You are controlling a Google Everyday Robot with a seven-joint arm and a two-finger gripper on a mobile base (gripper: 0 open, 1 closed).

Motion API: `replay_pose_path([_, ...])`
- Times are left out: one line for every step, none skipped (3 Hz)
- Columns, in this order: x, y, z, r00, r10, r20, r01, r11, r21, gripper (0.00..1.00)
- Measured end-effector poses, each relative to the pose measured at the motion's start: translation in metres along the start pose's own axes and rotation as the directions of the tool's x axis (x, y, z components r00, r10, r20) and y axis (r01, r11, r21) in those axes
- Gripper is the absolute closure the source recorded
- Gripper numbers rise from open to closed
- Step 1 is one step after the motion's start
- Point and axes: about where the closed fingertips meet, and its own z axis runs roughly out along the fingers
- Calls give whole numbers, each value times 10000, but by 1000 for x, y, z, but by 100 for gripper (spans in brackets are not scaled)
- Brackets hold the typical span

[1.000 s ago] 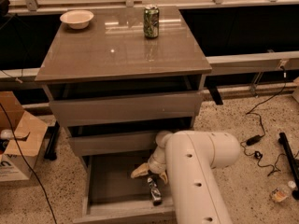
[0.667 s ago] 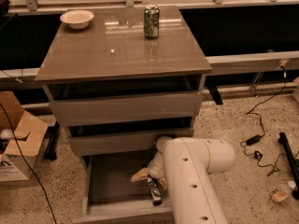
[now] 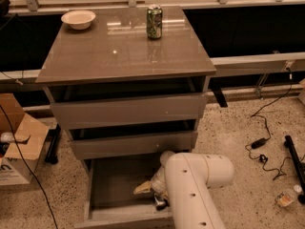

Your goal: Pick redbull can from bottom drawer and place on counter

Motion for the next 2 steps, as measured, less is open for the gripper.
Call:
replay_pose_path([2, 0, -1, 10000, 35, -20, -35, 10000, 37, 0])
replay_pose_path([1, -2, 0, 9999, 102, -4, -102, 9997, 242, 14])
